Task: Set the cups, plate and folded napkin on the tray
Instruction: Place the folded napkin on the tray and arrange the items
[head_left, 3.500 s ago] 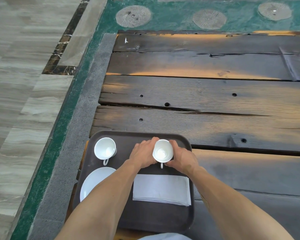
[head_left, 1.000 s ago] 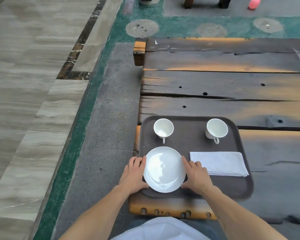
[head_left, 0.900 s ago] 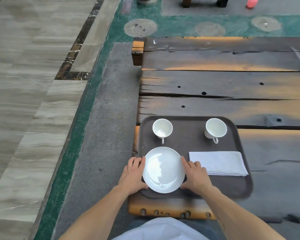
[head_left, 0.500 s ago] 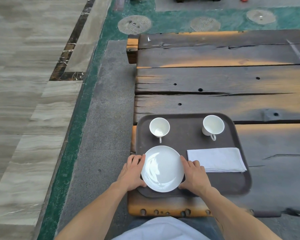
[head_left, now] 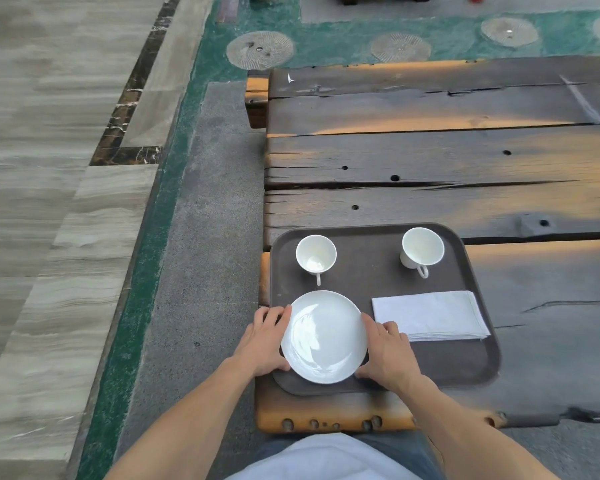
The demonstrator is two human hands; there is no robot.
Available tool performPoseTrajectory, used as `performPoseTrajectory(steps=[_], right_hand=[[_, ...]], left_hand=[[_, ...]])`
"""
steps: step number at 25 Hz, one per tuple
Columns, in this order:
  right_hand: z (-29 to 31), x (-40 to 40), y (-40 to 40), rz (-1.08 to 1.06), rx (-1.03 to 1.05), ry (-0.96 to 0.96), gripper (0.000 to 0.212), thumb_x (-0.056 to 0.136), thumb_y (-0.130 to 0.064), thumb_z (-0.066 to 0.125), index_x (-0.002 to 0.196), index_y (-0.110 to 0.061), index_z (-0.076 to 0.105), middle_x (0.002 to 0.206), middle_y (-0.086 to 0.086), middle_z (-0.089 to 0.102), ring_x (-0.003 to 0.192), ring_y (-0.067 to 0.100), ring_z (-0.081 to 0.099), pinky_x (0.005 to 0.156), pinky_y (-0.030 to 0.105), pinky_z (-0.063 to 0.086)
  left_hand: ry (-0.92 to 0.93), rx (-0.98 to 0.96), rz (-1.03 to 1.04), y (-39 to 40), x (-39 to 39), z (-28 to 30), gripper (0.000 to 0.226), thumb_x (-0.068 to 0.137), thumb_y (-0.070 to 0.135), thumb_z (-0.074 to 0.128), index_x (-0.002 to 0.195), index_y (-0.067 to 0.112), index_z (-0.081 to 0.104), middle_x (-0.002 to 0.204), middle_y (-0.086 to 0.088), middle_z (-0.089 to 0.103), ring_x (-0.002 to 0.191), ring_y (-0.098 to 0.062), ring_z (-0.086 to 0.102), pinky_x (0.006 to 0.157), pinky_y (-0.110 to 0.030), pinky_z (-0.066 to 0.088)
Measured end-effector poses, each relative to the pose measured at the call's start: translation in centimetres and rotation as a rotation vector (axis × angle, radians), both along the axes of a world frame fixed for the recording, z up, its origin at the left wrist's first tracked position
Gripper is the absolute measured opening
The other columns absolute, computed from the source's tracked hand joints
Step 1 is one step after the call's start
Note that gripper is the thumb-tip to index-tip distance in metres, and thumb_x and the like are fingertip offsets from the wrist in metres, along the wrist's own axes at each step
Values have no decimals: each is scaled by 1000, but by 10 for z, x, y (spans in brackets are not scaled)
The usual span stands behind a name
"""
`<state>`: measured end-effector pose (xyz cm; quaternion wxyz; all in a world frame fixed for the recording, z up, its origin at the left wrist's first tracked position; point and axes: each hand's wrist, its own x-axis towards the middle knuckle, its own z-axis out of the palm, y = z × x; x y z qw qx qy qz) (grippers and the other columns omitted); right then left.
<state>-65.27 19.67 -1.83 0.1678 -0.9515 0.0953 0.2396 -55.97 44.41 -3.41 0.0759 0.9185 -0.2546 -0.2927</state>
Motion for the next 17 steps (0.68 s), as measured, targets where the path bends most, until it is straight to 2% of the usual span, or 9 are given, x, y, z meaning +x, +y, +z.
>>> performPoseTrajectory(steps=[3, 6, 9, 12, 14, 17], right_hand=[[3, 2, 1, 6, -11, 11, 83, 63, -39, 74, 133, -25, 32, 118, -7, 54, 107, 24, 41, 84, 38, 41], [6, 4, 2, 27, -26, 37, 74, 69, -34, 72, 131, -23, 33, 117, -5, 56, 107, 25, 41, 82, 40, 44], [9, 7, -2, 12, -4, 42, 53, 79, -24, 61, 126, -21, 36, 105, -2, 61, 107, 26, 42, 79, 40, 49], [10, 12, -9, 39, 1, 42, 40, 83, -12, 50, 121, -19, 41, 95, 0, 62, 107, 27, 45, 77, 40, 51], [11, 16, -17, 68, 10, 40, 41, 84, -14, 49, 124, -21, 45, 105, 0, 63, 107, 26, 49, 78, 38, 50], [13, 16, -35, 126, 8, 42, 48, 87, -17, 50, 133, -25, 48, 121, 0, 57, 112, 25, 53, 84, 35, 47]], left_hand=[[8, 13, 3, -2, -1, 2, 115, 64, 38, 77, 152, 22, 6, 146, 3, 22, 137, -26, 11, 108, -45, 35], [-6, 11, 29, -3, -2, 1, 96, 77, 34, 66, 152, 22, 7, 147, 1, 24, 136, -27, 13, 108, -46, 35], [-25, 8, 80, -7, -3, 2, 76, 84, 20, 51, 151, 23, 13, 147, 2, 25, 136, -26, 13, 107, -45, 32], [-79, 18, 155, -16, -4, 8, 65, 84, 13, 46, 145, 24, 26, 143, 3, 30, 134, -24, 15, 106, -42, 30], [-112, 28, 205, -24, -4, 12, 61, 81, 8, 45, 139, 25, 36, 140, 3, 34, 133, -23, 19, 106, -40, 28], [-186, 46, 292, -40, -6, 19, 50, 86, 13, 47, 135, 25, 47, 139, 3, 38, 132, -21, 25, 107, -37, 27]])
